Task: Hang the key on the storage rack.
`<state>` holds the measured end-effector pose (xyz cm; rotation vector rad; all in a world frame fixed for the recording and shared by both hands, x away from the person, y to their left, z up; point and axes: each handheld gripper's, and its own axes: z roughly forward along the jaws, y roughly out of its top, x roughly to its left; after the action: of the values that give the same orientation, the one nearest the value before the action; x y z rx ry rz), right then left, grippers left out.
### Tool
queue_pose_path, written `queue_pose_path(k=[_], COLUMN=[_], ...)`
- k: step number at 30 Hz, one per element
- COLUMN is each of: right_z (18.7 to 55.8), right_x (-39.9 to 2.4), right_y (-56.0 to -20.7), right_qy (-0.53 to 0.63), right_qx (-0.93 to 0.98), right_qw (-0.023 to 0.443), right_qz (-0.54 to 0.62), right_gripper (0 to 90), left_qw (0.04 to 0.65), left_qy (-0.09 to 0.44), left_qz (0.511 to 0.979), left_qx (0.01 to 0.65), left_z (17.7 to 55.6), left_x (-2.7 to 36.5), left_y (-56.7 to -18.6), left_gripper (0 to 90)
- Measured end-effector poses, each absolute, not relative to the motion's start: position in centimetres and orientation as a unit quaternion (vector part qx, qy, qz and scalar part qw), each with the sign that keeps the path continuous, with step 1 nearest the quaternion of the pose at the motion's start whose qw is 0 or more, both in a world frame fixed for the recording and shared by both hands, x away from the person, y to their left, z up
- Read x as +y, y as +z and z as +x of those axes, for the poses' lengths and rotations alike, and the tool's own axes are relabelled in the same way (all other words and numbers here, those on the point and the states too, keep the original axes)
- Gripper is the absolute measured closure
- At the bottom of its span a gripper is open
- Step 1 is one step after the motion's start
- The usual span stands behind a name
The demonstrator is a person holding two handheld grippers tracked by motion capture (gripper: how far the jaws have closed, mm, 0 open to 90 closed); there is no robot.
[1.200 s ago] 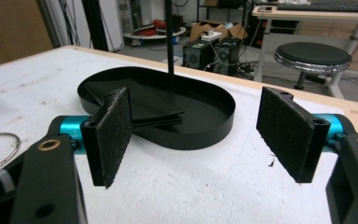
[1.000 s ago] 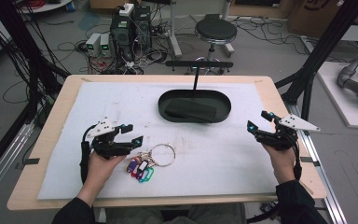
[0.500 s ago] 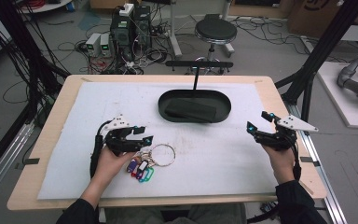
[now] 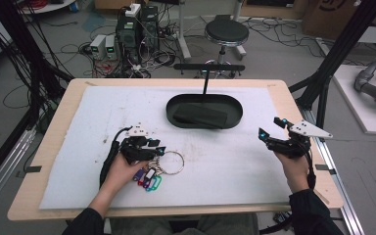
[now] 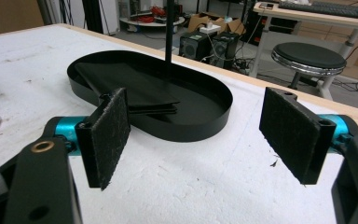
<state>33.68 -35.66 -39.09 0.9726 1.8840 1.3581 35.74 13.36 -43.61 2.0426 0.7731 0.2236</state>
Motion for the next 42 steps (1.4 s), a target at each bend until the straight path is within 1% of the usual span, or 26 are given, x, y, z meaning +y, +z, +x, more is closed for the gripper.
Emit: queue_pose_path(k=[1, 6, 10, 14, 22, 23, 24, 25, 28, 31, 36, 42], right_z=[33.7, 33.8, 33.8, 33.8, 33.8, 33.8, 33.8, 33.8, 33.8, 33.9, 33.9, 33.9], right_x=[-35.7, -35.6, -35.6, -35.6, -35.8, -35.8, -35.8, -35.8, -35.9, -36.0, -36.3, -36.2], right_y=[-39.1, -39.2, -39.2, -39.2, -39.2, -39.2, -39.2, -39.2, -39.3, -39.3, -39.3, -39.3], right_qy=[0.513, 0.511, 0.510, 0.509, 0.506, 0.506, 0.507, 0.507, 0.508, 0.509, 0.515, 0.516], right_qx=[0.712, 0.714, 0.715, 0.715, 0.714, 0.714, 0.713, 0.712, 0.712, 0.711, 0.706, 0.705], right_qw=[0.307, 0.307, 0.308, 0.311, 0.315, 0.316, 0.317, 0.318, 0.315, 0.314, 0.313, 0.314], right_qz=[0.368, 0.368, 0.366, 0.364, 0.367, 0.366, 0.367, 0.367, 0.368, 0.370, 0.373, 0.371], right_gripper=[25.0, 25.3, 25.9, 26.1, 26.7, 26.8, 26.8, 26.8, 27.0, 27.1, 27.1, 27.2], left_qw=[0.453, 0.437, 0.417, 0.392, 0.386, 0.386, 0.387, 0.385, 0.381, 0.387, 0.404, 0.435], left_qy=[0.088, 0.083, 0.095, 0.099, 0.120, 0.122, 0.123, 0.125, 0.132, 0.125, 0.116, 0.127], left_qz=[0.831, 0.841, 0.852, 0.863, 0.861, 0.862, 0.860, 0.862, 0.862, 0.859, 0.850, 0.835], left_qx=[0.312, 0.307, 0.301, 0.304, 0.307, 0.307, 0.310, 0.306, 0.306, 0.312, 0.318, 0.312], left_z=[35.8, 36.1, 36.2, 36.3, 35.8, 35.7, 35.6, 35.5, 35.4, 35.5, 35.5, 35.0], left_x=[13.2, 12.5, 12.0, 11.7, 11.5, 11.4, 11.3, 11.2, 11.1, 11.3, 11.6, 11.9], left_y=[-43.7, -43.9, -44.1, -44.5, -44.6, -44.6, -44.6, -44.6, -44.5, -44.6, -44.3, -43.2], left_gripper=[61.3, 65.7, 70.0, 72.2, 78.8, 80.2, 84.0, 85.8, 86.0, 86.2, 86.2, 86.1])
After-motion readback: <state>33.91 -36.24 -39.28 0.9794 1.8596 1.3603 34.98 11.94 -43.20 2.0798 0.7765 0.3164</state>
